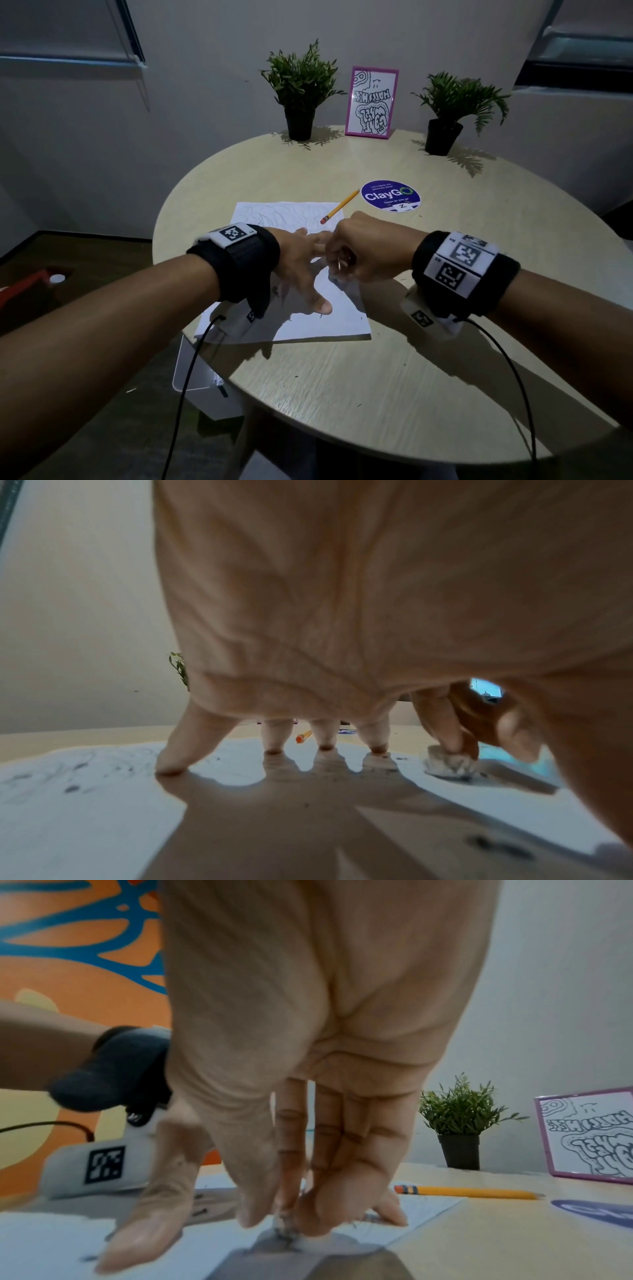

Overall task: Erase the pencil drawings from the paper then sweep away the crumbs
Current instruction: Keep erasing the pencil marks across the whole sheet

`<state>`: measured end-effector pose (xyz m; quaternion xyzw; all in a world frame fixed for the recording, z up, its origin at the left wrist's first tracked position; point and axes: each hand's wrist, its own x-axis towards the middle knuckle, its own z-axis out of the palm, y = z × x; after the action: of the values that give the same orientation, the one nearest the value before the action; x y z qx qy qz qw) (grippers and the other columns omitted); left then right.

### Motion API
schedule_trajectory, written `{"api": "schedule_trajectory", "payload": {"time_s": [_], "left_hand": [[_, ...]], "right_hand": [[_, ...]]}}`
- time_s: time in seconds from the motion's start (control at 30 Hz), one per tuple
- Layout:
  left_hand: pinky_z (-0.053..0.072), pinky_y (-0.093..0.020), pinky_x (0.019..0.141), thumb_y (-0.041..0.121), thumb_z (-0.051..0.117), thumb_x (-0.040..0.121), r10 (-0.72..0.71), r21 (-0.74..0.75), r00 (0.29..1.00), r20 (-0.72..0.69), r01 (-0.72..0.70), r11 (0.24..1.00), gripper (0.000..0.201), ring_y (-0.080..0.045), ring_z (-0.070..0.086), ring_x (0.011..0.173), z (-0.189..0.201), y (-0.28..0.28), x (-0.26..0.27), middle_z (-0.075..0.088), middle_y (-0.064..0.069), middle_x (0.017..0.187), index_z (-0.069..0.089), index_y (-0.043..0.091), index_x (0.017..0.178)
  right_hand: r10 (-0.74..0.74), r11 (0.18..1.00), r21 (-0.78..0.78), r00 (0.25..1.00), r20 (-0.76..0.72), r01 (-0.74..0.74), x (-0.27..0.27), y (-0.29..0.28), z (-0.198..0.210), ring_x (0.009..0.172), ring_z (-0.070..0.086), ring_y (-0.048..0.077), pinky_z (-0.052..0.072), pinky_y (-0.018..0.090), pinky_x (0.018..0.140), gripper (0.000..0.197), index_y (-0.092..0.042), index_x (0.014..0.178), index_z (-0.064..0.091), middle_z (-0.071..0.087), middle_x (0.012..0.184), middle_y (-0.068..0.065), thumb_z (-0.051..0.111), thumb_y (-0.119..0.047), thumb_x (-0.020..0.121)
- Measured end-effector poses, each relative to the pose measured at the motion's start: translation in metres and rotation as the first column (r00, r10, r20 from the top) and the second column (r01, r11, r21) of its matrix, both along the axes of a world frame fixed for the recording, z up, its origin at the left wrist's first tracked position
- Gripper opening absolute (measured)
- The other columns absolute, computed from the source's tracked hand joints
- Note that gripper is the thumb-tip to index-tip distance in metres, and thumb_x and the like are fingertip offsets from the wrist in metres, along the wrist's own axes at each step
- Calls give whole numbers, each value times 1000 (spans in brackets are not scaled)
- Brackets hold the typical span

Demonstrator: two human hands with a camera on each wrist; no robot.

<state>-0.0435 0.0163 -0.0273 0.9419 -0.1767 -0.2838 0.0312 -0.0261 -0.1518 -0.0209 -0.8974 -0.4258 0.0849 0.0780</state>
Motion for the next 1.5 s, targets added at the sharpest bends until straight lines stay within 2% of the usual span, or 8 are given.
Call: {"api": "schedule_trajectory", "payload": {"time_s": [0.23, 0.3, 0.47, 0.57, 0.8, 0.97, 1.23, 1.5], "left_hand": [[38, -50, 110, 86, 66, 53, 52, -114, 996, 75, -43, 993, 90, -17, 36, 134, -9, -5, 7, 38, 21, 137, 38, 47, 129], [40, -50, 107, 87, 63, 55, 63, -114, 990, 123, -48, 992, 90, -21, 38, 131, -15, -10, 8, 39, 15, 135, 38, 41, 129], [25, -61, 115, 94, 55, 54, 52, -3, 992, 117, -52, 999, 125, -32, 5, 150, -27, -9, 13, -1, 18, 164, -2, 45, 154], [19, -66, 115, 96, 51, 53, 50, 20, 995, 84, -51, 998, 124, -34, -7, 152, -29, -7, 15, -13, 20, 163, -6, 49, 153], [10, -64, 116, 92, 62, 54, 91, 30, 994, 53, -92, 995, 131, -26, -18, 151, -24, -9, 11, -18, 22, 162, -5, 44, 155], [7, -65, 118, 86, 65, 62, 67, 59, 998, 10, -68, 996, 121, -31, -22, 150, -12, -15, 5, -19, 21, 162, -4, 46, 154], [4, -63, 119, 95, 59, 52, 104, 128, 995, 7, -104, 986, 141, -21, -25, 149, -17, -11, 8, -29, 22, 158, -24, 41, 151], [4, -67, 118, 94, 61, 53, 81, 108, 996, -23, -78, 991, 131, -28, -27, 148, -15, -12, 10, -20, 22, 162, -7, 45, 154]], "right_hand": [[-61, 995, 81, 998, 13, 60, 5, 0, -10, 66, 57, 4, 50, 23, 65, 12, -14, 81, 75, 61, 70, -10, 84, -20, 76], [-68, 993, 99, 998, 9, 66, 8, -2, -11, 68, 61, 6, 48, 11, 69, 6, -11, 82, 75, 69, 76, -4, 79, -15, 80], [-57, 997, 54, 996, 72, 54, 12, -6, -9, 67, 62, 11, 43, 13, 64, 10, -13, 84, 80, 75, 76, 0, 70, -16, 86], [-23, 998, 56, 997, 75, 18, 11, -4, -9, 61, 47, 2, 26, -7, 68, 10, -9, 87, 80, 75, 78, 5, 71, -13, 85], [94, 995, -34, 990, -105, -98, -4, -9, 0, 65, 59, -12, 45, 7, 64, 13, -16, 91, 82, 76, 82, -5, 79, -9, 81], [18, 1000, 16, 998, 54, -19, 18, 5, 0, 70, 63, 10, 53, 25, 70, 14, -19, 92, 82, 74, 78, -1, 79, -12, 80], [97, 991, -79, 990, -106, -105, 7, -18, -2, 68, 61, -7, 41, 4, 64, 6, -16, 91, 81, 76, 84, -8, 76, -18, 87], [101, 995, -5, 993, 53, -101, 17, 9, -7, 71, 66, 16, 53, 28, 71, 16, -17, 91, 81, 73, 75, 1, 71, -6, 84]]}}
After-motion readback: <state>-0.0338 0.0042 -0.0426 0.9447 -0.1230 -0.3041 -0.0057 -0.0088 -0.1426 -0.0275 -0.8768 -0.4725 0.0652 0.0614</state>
